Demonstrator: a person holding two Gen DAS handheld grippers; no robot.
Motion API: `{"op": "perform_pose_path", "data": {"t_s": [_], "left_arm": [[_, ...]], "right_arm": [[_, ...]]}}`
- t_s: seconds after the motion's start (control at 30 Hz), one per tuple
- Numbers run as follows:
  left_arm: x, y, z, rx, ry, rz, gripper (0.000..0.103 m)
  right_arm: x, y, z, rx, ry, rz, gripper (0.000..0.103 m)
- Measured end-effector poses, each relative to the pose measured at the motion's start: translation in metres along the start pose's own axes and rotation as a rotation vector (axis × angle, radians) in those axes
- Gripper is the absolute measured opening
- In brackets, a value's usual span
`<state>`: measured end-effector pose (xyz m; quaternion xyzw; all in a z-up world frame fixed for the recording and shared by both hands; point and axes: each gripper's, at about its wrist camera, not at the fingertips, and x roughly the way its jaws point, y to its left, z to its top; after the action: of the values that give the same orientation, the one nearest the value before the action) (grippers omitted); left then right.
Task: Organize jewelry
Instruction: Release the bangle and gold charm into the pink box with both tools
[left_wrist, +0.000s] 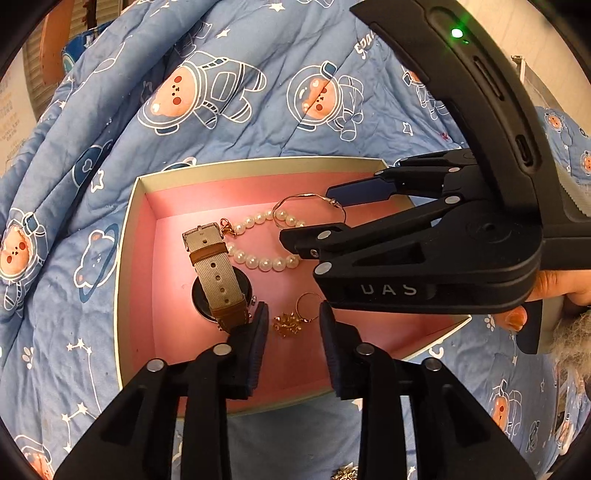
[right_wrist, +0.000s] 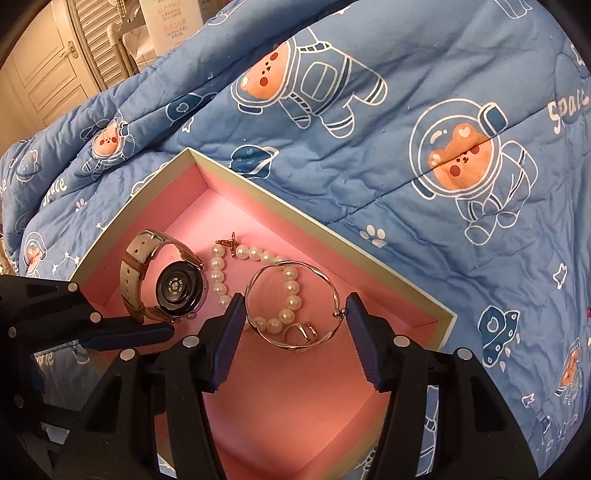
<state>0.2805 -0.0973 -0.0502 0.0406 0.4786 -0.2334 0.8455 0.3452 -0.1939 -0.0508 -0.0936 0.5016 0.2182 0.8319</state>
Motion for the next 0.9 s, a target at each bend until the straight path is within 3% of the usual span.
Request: {"op": "perform_pose_path", "data": {"t_s": [0.07, 0.13, 0.23, 0.33, 0.53, 0.67, 0.9], "left_arm": [[-0.003, -0.001, -0.001, 0.003, -0.015, -0.002, 0.048], [-0.007, -0.002, -0.003, 0.009, -0.031, 0.008, 0.054], [-0.016, -0.002, -0.008, 0.015, -0.050, 0.009, 0.057], [-0.026, -0.003, -0.013, 0.025, -0.077, 0.012, 0.065], [-0.054, -0.005, -0.030, 0.036, -0.134, 0.033, 0.077], [-0.070, 0.004, -0.046, -0.017, -0.174, 0.040, 0.086], [-0.094, 0.032, -0.081, -0.137, -0.225, 0.045, 0.090]], "right_arm": [[0.001, 0.001, 0.000, -0.010, 0.001, -0.007, 0.056], [0.003, 0.004, 0.000, -0.024, 0.003, -0.017, 0.056], [0.004, 0.007, 0.000, -0.029, 0.000, -0.020, 0.057], [0.005, 0.011, 0.001, -0.032, -0.007, -0.016, 0.072], [-0.010, 0.014, 0.000, -0.020, -0.057, -0.001, 0.073], [-0.032, 0.018, -0.012, 0.002, -0.115, 0.022, 0.073], [-0.073, 0.032, -0.045, 0.038, -0.209, 0.060, 0.074]]}}
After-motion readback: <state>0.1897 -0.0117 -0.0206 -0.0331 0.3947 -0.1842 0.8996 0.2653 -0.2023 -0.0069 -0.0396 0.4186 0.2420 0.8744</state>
